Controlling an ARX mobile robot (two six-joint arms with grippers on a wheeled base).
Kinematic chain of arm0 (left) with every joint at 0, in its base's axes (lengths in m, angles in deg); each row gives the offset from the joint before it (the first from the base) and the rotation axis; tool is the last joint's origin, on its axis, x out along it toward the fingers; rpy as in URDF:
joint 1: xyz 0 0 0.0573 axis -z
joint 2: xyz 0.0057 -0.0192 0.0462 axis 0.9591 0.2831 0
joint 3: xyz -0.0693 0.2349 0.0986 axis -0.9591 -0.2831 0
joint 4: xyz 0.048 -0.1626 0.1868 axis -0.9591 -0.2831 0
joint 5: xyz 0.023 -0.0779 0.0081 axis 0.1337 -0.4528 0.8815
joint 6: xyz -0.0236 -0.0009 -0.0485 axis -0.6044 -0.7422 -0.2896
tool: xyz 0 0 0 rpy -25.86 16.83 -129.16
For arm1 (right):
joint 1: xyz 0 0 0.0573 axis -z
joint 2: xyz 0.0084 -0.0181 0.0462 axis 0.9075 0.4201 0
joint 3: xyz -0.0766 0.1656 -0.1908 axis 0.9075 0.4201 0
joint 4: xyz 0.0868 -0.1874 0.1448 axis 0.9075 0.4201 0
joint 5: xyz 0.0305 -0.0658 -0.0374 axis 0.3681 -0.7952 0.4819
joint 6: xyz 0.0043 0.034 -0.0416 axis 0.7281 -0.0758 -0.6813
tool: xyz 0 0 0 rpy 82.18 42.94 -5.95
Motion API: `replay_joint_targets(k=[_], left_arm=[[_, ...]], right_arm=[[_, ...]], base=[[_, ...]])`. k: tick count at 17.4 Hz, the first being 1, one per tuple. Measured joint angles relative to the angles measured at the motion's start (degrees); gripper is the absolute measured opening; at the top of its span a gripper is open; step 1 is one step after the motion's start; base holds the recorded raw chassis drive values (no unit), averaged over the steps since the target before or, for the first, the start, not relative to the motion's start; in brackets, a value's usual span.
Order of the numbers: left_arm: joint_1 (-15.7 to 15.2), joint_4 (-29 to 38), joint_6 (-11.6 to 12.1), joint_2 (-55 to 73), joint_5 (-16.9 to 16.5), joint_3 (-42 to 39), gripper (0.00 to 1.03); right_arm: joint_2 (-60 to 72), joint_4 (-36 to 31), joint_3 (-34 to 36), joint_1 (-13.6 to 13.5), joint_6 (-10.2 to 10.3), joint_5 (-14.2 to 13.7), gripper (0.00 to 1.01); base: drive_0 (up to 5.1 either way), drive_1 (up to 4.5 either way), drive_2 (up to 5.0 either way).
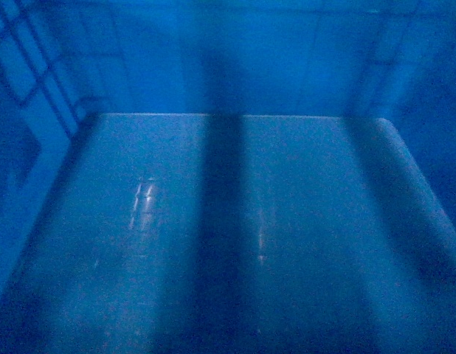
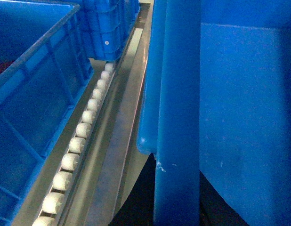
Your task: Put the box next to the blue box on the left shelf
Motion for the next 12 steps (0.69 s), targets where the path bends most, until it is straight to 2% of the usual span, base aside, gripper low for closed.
replay_joint_targets(k=[12], left_arm=[[0.00,-0.02,0.02,0.00,0.00,0.00,0.08]], right_arm=[[0.00,0.00,-0.02,0.02,0.00,0.00,0.10]], base=[[0.0,0.00,0.0]])
